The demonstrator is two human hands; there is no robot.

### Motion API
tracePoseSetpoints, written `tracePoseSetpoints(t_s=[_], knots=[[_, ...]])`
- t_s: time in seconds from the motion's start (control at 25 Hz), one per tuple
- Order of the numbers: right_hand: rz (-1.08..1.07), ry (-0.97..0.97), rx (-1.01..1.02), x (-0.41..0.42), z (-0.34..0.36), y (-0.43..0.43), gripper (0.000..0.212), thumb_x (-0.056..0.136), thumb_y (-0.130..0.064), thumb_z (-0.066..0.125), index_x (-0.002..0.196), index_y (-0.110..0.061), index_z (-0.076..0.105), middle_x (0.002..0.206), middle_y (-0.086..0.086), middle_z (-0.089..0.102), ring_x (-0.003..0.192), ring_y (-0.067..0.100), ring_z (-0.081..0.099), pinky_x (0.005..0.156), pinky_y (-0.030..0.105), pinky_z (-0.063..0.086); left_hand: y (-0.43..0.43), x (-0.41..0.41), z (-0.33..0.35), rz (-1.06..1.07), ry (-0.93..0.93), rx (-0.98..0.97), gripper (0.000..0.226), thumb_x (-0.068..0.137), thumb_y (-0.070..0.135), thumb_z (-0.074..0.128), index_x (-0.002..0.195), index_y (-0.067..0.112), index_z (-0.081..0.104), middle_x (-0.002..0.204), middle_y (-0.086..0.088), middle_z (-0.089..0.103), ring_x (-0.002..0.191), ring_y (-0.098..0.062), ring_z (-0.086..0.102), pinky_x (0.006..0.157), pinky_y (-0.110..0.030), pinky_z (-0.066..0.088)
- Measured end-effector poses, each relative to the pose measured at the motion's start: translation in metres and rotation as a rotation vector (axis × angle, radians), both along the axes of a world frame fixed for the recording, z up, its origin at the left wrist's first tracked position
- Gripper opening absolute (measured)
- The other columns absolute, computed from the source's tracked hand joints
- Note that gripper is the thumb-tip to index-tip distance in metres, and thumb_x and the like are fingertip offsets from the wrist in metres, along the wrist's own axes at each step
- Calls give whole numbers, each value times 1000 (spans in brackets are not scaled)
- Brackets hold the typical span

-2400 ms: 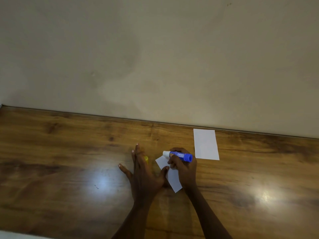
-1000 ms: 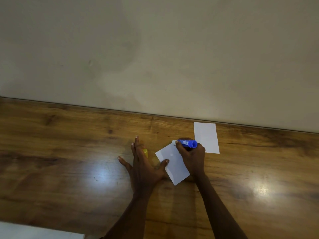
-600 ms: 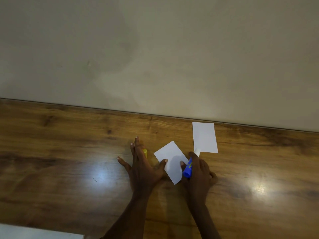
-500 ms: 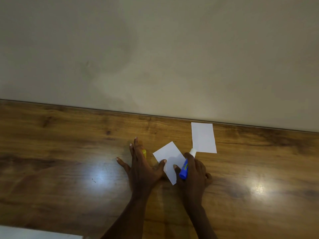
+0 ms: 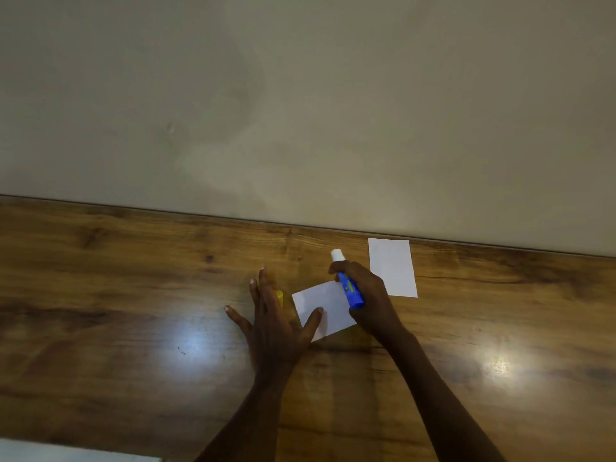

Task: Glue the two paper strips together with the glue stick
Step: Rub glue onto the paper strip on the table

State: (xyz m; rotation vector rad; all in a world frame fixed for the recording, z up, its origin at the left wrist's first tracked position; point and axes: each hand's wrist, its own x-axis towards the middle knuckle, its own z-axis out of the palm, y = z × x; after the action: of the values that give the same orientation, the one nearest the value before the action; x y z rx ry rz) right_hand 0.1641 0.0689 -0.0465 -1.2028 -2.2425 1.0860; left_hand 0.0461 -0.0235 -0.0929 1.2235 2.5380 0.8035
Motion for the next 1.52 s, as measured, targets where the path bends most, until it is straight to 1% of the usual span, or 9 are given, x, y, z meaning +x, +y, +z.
tracePoseSetpoints(t_s=[0.12,0.2,0.28,0.4,0.68,0.84,1.04,1.24,1.52], knots=[[264,-256,126,-10,-3,13,50,75,1,64,120,-10,47,130,17,50,117,29,46,102,38,27,1,-1,-2,-2,34,-31,112,64,57,68,143,11,4,152,-12,22,140,-24,5,103,-53,-23],[102,-234,255,-15,-8,11,42,77,-6,64,117,-9,50,124,17,55,112,26,50,103,42,26,1,0,-2,-6,25,-28,113,64,56,68,143,12,2,152,-11,22,137,-19,-1,101,-51,-27],[-215,147,89,-21,-10,-2,25,82,-9,60,107,-5,55,95,12,65,82,10,60,83,28,44,0,-1,-2,-12,12,-24,114,64,58,66,143,15,-4,153,-11,22,135,-16,-6,99,-48,-32],[-441,538,-449,-30,-15,-24,21,88,-9,50,105,2,53,69,6,56,52,5,56,47,7,44,-2,-1,-2,-21,-4,-20,115,65,61,63,138,22,-18,153,-10,22,136,-16,-8,96,-43,-38],[-322,329,-429,-35,-23,-33,11,76,-6,65,84,-10,59,80,3,60,72,8,55,69,9,44,-2,-2,-4,-41,-40,0,118,63,55,68,132,27,-24,153,-10,21,135,-15,-8,101,-50,-28],[-281,276,-418,-38,-27,-34,13,75,-13,68,82,-17,58,74,-7,58,68,2,53,62,-4,38,-3,-2,-4,-49,-45,0,118,62,51,68,131,29,-25,152,-11,23,135,-16,-6,101,-50,-28],[-203,244,-335,-33,-24,-30,12,76,-13,68,86,-9,64,79,0,62,69,2,54,66,5,41,-2,-2,-3,-47,-25,-10,116,65,53,67,130,29,-26,153,-11,19,135,-16,-8,102,-54,-25],[-288,238,-111,-14,-20,-15,11,76,-7,67,85,-2,64,75,3,61,60,5,52,58,-1,40,-1,1,-2,-16,9,-6,115,65,60,64,138,23,-16,152,-11,22,135,-15,-5,101,-52,-27],[-429,193,-45,-2,-23,2,15,78,-10,66,88,-1,60,78,3,58,59,2,49,52,-5,36,1,0,-3,4,51,-61,114,64,59,67,143,15,-3,152,-11,23,142,-27,9,103,-54,-23]])
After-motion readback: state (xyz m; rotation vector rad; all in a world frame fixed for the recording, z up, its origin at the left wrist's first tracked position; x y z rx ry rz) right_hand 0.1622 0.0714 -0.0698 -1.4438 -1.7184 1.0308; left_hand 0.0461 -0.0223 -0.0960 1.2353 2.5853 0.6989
